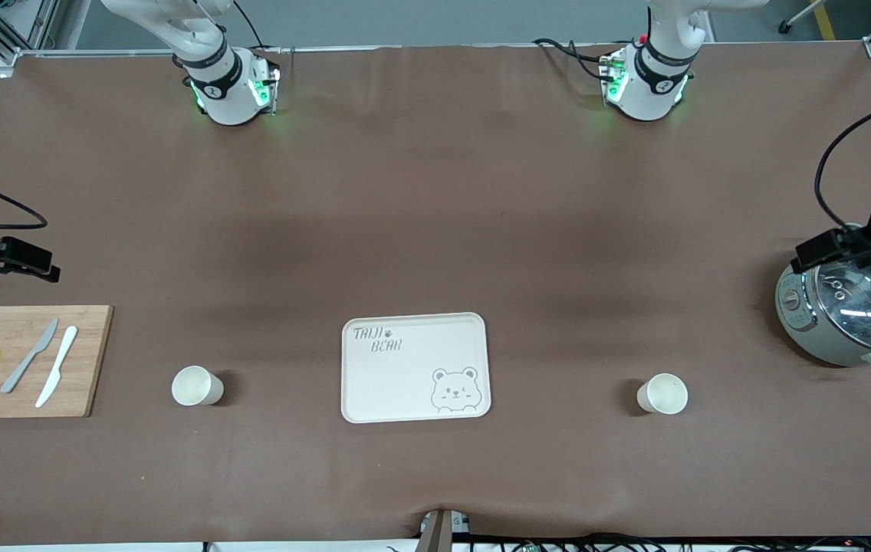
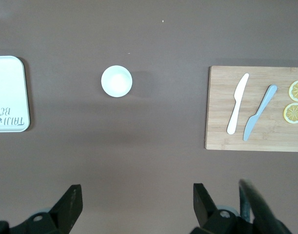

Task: Place white IKEA cup upright on tray with both arms
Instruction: 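Lower the right gripper to one white cup while the left gripper reaches the other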

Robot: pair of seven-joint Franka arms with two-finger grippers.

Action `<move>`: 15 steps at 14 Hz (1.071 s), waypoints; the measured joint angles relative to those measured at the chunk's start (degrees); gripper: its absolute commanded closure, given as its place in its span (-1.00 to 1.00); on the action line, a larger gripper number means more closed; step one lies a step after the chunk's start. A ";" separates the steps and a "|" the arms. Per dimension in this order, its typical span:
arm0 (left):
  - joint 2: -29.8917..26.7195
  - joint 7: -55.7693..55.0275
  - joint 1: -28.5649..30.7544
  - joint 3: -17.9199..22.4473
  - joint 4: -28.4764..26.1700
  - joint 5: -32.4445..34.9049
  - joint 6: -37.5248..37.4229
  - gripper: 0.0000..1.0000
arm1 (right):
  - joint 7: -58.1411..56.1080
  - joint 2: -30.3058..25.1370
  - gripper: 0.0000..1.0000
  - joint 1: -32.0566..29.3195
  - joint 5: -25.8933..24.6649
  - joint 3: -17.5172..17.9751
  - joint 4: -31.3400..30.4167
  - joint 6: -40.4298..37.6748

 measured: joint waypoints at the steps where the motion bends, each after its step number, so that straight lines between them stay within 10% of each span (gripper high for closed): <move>1: 1.29 0.01 0.02 0.00 -0.01 0.00 2.02 -1.00 | 0.00 0.25 -1.00 0.00 0.00 0.00 -0.09 0.45; 15: 16.36 0.01 -0.40 -0.57 0.18 -0.14 23.82 -1.00 | 0.00 14.28 -1.00 0.85 0.89 0.66 -0.29 16.79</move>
